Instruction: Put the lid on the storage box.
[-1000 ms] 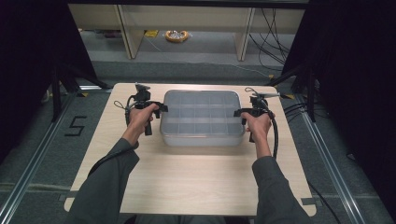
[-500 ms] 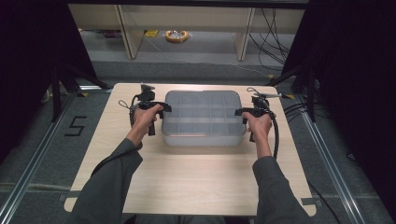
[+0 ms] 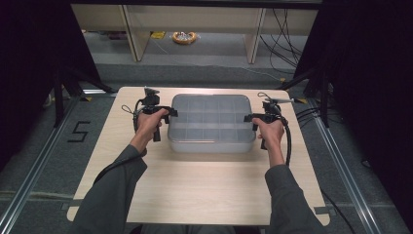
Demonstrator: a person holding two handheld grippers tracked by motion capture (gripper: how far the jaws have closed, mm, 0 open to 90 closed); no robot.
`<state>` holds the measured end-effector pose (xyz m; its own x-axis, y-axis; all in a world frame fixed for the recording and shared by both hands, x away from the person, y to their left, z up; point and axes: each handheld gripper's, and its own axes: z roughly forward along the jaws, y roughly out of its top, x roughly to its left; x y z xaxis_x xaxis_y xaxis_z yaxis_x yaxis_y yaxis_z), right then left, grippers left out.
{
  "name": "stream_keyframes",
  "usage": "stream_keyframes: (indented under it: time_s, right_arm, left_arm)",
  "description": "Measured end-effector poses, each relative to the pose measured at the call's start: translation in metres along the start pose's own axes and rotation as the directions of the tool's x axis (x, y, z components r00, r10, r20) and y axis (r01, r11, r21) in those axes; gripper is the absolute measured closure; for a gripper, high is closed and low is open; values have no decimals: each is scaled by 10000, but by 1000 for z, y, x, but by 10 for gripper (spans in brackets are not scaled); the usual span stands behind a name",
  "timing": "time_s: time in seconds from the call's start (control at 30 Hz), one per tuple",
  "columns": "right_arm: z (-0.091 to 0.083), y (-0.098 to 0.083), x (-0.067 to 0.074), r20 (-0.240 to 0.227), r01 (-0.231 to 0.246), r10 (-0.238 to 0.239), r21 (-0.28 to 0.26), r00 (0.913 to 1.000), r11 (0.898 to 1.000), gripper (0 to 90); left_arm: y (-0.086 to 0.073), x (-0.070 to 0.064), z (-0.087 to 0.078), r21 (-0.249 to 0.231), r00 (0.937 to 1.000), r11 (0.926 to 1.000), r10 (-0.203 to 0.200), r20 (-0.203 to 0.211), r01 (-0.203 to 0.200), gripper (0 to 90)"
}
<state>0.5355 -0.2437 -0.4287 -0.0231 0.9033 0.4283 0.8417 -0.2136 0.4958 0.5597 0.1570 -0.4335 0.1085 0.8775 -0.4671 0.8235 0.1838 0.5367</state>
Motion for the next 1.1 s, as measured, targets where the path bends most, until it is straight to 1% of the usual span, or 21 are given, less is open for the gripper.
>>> stream_keyframes:
  time_s: [0.1, 0.13, 0.2, 0.23, 0.3, 0.33, 0.37, 0.4, 0.43, 0.47, 0.53, 0.6, 0.63, 0.67, 0.7, 0.77, 0.8, 0.87, 0.9, 1.0, 1.1]
  right_arm:
    - [-2, 1, -5, -18, 369, -369, -172, 9993, 9992, 417]
    - [-5, 0, -6, -462, -64, 56, -175, 9989, 9998, 424]
    - [-7, -1, -6, -445, -179, 173, -130, 9989, 9998, 424]
    - [-8, -1, -8, -128, 239, -242, -260, 9996, 9994, 421]
    - [-14, -4, -5, -658, -6, -17, -350, 9978, 9994, 404]
    - [-14, -4, -5, -658, -6, -17, -350, 9978, 9994, 404]
    - [-19, -6, -8, -668, 480, -529, -736, 9964, 9961, 392]
    - [-23, -6, -4, -561, 15, -41, -465, 9984, 9989, 385]
    - [-23, -6, -4, -561, 15, -41, -465, 9984, 9989, 385]
    - [-23, -6, -11, -300, 978, -1004, -778, 9945, 9922, 382]
    - [-29, -9, -7, -786, 467, -536, -879, 9955, 9950, 378]
    - [-34, -12, -8, -694, 737, -804, -947, 9943, 9928, 364]
    - [-35, -12, -12, -560, 1403, -1478, -1194, 9874, 9829, 359]
    - [-36, -13, -12, -434, 1582, -1652, -1338, 9853, 9783, 356]
    - [-41, -16, -7, -525, 940, -1000, -1059, 9936, 9899, 352]
    - [-45, -20, -6, -722, 1188, -1280, -1190, 9891, 9858, 337]
    - [-48, -23, -10, -790, 2111, -2246, -1505, 9712, 9658, 329]
    - [-49, -24, -8, -743, 2106, -2231, -1467, 9720, 9665, 326]
    - [-53, -30, -6, -740, 2413, -2556, -1614, 9640, 9569, 323]
    - [-57, -36, -1, -707, 2545, -2682, -1598, 9608, 9538, 318]
    - [-63, -47, 6, -1040, 2660, -2834, -1548, 9533, 9515, 315]
  left_arm:
    - [0, 2, -2, -31, 10000, 10000, 49, -9, -49, 474]
    - [0, 4, -4, -82, 10000, 10000, 30, -16, -30, 468]
    - [0, 5, -6, -100, 10000, 9999, 45, 11, -45, 464]
    - [0, 5, -7, -131, 10000, 9999, 3, 46, -2, 459]
    - [0, 8, -13, -209, 9999, 9998, 73, 115, -71, 453]
    - [0, 9, -15, -224, 9999, 9997, 69, 154, -66, 453]
    - [0, 10, -19, -293, 9998, 9996, 54, 212, -48, 444]
    - [0, 11, -21, -318, 9997, 9995, 65, 250, -57, 439]
    - [1, 12, -24, -393, 9995, 9992, 46, 304, -34, 439]
    - [0, 12, -27, -456, 9993, 9989, 76, 373, -58, 434]
    - [-1, 13, -34, -525, 9987, 9984, 232, 450, -209, 433]
    - [-3, 12, -42, -568, 9977, 9974, 478, 482, -451, 426]
    - [-4, 12, -45, -579, 9972, 9969, 562, 499, -533, 416]
    - [-5, 12, -47, -608, 9968, 9966, 583, 549, -549, 410]
    - [-7, 12, -49, -627, 9961, 9961, 657, 587, -620, 408]
    - [-11, 11, -54, -603, 9940, 9938, 970, 512, -939, 392]
    - [-17, 12, -60, -595, 9910, 9916, 1182, 625, -1145, 377]
    - [-20, 13, -62, -622, 9887, 9900, 1311, 730, -1266, 374]
    - [-24, 13, -65, -642, 9874, 9892, 1366, 800, -1316, 369]
    - [-36, 13, -75, -707, 9832, 9865, 1543, 974, -1478, 358]
    - [-49, 13, -83, -732, 9782, 9827, 1776, 1077, -1704, 352]
